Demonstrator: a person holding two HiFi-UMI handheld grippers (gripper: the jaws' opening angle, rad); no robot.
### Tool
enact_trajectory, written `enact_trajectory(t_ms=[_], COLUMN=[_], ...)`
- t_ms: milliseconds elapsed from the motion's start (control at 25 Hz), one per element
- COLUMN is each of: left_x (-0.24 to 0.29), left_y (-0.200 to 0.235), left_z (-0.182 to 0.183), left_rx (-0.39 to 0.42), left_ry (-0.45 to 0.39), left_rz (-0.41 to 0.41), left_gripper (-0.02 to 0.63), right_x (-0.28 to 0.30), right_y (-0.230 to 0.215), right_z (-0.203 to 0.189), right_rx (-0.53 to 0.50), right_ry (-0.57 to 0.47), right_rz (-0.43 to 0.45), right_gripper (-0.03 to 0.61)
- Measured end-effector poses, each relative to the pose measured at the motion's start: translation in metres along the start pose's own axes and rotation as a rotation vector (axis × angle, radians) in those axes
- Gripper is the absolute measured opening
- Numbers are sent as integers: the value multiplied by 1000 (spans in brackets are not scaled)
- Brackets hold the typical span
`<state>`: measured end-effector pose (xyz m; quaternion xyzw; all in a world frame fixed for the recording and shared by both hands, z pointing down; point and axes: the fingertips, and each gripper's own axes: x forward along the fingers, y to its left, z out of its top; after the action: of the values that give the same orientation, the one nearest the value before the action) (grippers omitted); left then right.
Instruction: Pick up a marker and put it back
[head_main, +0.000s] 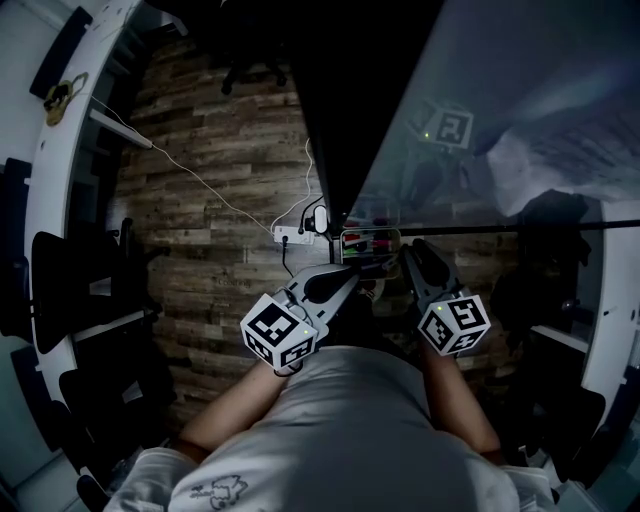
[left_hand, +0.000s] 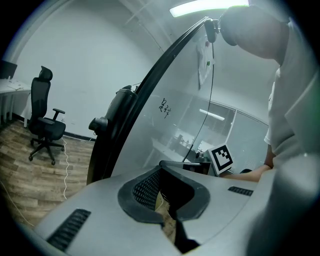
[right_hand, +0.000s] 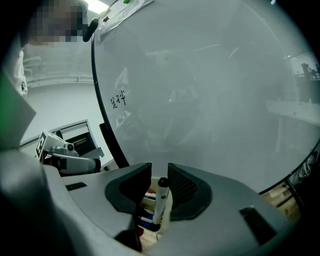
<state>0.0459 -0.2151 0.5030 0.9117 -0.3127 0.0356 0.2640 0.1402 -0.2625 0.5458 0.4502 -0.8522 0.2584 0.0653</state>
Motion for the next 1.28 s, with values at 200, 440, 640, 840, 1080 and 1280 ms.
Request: enact_trajectory(t_ms=[200, 440, 640, 840, 1080, 1280], left_x=[3, 3, -4, -20, -36, -46], left_y=[-1, 1, 7, 12, 13, 5], left_z=[6, 14, 20, 26, 43, 56], left_rx=[3, 15, 33, 70, 97, 129], left_ry=[-12, -28, -38, -30, -49, -72], left_rz=[-9, -17, -26, -31, -56, -94], left_gripper=[5, 5, 5, 5, 5, 5], right_x=[-2, -5, -5, -5, -14, -18], right_y=[-4, -4, 8, 25, 47, 72], right_z=[8, 21, 30, 41, 57, 61], right_rx=[-13, -36, -66, -94, -143, -163], right_ry=[-11, -34, -51, -79, -120, -148], right_rz=[-14, -34, -48, -73, -108, -105], right_gripper=[91, 91, 91, 91, 72, 17])
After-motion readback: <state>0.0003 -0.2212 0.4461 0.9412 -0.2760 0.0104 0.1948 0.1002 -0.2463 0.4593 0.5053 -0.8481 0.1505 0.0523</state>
